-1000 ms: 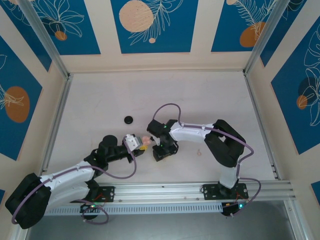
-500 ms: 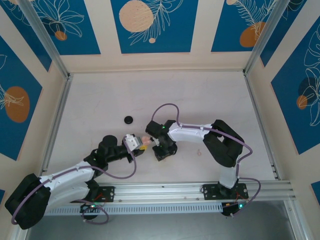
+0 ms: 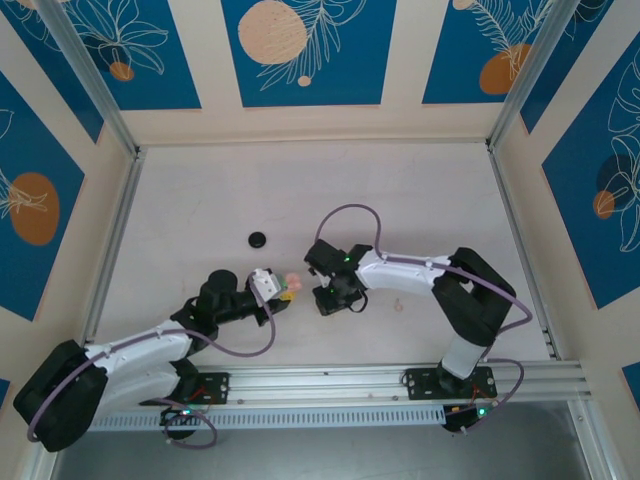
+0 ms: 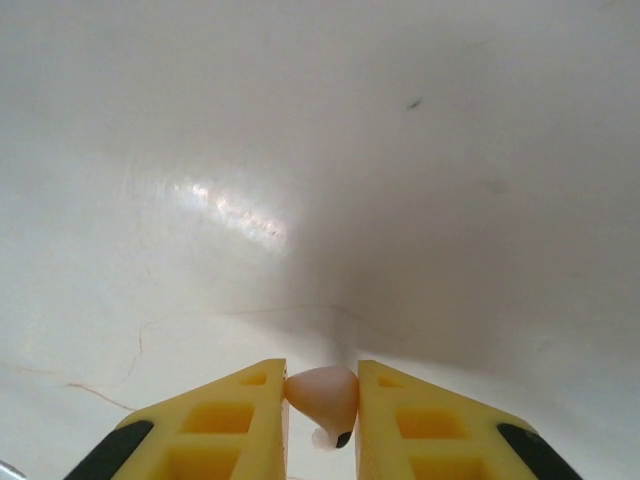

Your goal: Insert wireless bluetooth earbuds into charging case

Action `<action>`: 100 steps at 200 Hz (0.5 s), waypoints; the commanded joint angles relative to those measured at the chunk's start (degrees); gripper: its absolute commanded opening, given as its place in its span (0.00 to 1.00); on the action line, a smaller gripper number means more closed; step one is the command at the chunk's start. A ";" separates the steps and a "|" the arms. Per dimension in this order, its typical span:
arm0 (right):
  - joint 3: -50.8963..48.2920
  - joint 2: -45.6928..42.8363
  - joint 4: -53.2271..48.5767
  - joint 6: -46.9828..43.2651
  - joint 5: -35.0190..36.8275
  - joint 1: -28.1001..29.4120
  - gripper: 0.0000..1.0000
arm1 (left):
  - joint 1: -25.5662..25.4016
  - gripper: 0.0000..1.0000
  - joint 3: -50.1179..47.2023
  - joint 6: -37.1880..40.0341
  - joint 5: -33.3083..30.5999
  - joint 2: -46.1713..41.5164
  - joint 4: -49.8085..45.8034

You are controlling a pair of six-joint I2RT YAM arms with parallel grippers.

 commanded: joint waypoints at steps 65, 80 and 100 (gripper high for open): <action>-13.35 -15.24 25.90 -0.62 -2.91 -7.70 0.20 | -0.35 0.12 -0.58 -1.85 5.33 12.85 17.69; -14.89 -17.78 28.13 -2.24 -3.49 -8.40 0.20 | -0.35 0.12 -0.41 -2.02 6.10 14.43 19.58; -16.95 -21.48 30.60 -4.87 -4.81 -9.09 0.20 | -0.35 0.12 -0.23 -2.25 7.32 15.93 21.71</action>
